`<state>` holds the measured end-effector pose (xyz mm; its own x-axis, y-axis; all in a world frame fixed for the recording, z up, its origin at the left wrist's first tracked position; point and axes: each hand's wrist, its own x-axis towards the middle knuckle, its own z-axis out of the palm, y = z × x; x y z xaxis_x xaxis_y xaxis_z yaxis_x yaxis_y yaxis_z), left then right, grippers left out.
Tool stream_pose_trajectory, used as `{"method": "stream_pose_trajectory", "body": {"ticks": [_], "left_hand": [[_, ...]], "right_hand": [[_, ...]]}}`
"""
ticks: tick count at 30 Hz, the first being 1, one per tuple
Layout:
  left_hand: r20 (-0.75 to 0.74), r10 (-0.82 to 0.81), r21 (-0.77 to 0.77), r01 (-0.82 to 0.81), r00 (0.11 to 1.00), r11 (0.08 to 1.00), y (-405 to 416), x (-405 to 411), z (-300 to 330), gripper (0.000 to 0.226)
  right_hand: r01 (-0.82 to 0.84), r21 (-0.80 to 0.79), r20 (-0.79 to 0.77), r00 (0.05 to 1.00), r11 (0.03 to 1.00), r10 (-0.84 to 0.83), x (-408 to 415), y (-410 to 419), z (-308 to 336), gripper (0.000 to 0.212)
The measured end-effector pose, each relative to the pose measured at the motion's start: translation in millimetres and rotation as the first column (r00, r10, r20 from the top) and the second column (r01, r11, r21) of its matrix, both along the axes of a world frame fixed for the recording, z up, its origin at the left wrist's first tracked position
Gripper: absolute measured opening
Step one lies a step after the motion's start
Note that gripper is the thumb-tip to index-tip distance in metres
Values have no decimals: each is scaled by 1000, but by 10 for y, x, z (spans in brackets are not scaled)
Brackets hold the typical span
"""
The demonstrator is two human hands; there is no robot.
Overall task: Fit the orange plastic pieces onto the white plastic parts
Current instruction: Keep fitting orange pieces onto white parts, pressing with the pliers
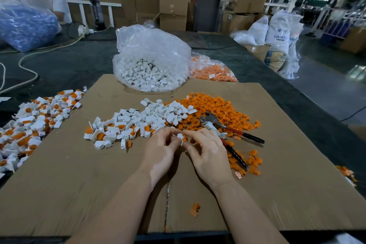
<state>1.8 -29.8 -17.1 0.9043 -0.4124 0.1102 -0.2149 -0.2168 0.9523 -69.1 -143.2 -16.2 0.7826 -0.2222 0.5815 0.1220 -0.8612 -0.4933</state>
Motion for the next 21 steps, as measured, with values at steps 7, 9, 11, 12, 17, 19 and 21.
{"method": "stream_pose_trajectory", "body": {"ticks": [7, 9, 11, 12, 17, 19, 21], "left_hand": [[19, 1, 23, -2, 1000, 1000, -2, -4, 3, 15], [26, 2, 23, -2, 1000, 1000, -3, -5, 8, 19], [38, 2, 30, -4, 999, 1000, -3, -5, 12, 21], [41, 2, 32, -3, 999, 999, -2, -6, 13, 21], [42, -4, 42, 2, 999, 999, -7, 2, 4, 16], [48, -1, 38, -1, 999, 999, -10, 9, -3, 10], [76, 6, 42, -9, 997, 999, -14, 14, -10, 5]], "right_hand": [[5, 18, -27, 1000, 1000, -5, 0, 7, 38, 19], [10, 19, -37, 999, 1000, -9, 3, 7, 44, 19], [14, 19, -45, 999, 1000, -13, 6, 3, 45, 19], [15, 18, -47, 999, 1000, -14, 6, 2, 45, 19], [17, 7, -46, 999, 1000, -16, 10, -2, 41, 18], [19, 7, -39, 999, 1000, -19, 10, -4, 38, 18], [19, 7, -34, 999, 1000, -19, 10, -9, 33, 18]]}}
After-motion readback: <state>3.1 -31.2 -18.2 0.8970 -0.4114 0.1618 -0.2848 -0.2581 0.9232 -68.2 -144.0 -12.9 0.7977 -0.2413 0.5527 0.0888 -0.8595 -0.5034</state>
